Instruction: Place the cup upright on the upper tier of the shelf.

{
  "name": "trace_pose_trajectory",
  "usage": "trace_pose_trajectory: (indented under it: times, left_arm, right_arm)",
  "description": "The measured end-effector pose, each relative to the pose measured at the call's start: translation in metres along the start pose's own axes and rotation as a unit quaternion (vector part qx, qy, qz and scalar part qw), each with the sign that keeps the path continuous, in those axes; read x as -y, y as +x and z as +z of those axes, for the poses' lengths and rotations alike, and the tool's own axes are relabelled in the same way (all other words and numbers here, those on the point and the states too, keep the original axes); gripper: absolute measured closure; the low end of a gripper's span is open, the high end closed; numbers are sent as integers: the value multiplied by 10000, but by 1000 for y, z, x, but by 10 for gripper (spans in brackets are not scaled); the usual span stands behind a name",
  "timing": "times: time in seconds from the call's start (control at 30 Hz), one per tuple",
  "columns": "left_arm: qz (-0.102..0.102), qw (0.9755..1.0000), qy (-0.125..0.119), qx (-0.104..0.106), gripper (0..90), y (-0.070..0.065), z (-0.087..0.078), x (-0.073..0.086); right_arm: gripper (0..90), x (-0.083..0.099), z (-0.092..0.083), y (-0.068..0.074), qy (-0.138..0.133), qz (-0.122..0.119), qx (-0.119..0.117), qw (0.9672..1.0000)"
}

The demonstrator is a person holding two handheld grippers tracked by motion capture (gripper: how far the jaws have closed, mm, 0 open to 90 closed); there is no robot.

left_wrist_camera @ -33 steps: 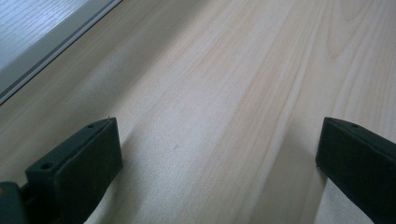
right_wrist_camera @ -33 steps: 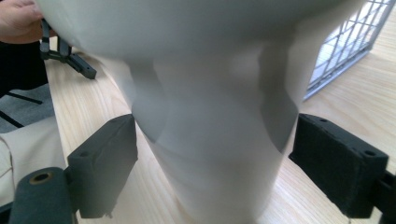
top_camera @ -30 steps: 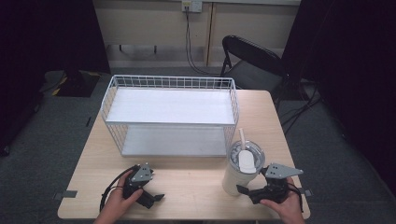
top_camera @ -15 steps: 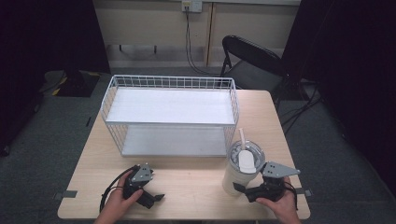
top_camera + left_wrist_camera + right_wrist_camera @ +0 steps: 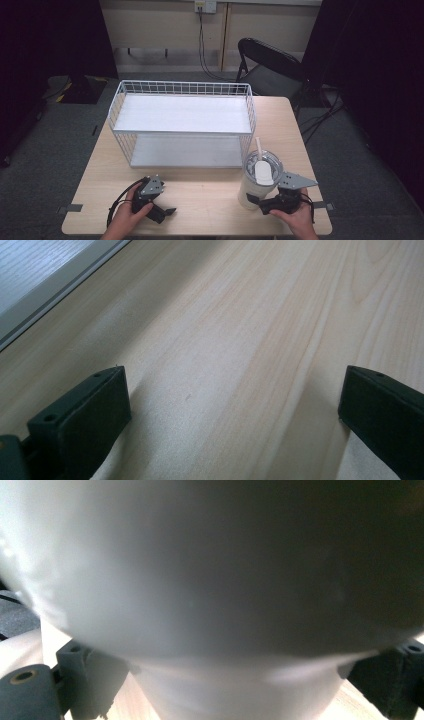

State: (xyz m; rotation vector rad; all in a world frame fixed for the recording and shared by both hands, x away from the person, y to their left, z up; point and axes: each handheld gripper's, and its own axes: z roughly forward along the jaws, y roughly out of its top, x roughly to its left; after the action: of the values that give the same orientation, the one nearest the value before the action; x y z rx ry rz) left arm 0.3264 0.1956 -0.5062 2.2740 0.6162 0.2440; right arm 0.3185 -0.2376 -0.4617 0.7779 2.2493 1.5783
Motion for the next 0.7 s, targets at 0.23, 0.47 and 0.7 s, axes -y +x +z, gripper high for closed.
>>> trace_pose_trajectory:
  times: [0.23,0.47,0.7]
  left_arm:
    - [-26,10000,-18,4,0,0,0,0]
    - [2,10000,5,3,0,0,0,0]
    - [2,10000,2,2,0,0,0,0]
  right_arm:
    - [87,2,1,-1,-117,-37,-30,9999]
    - [104,2,0,4,-176,-219,84,9996]
    - [109,-2,1,6,-71,-442,57,9990]
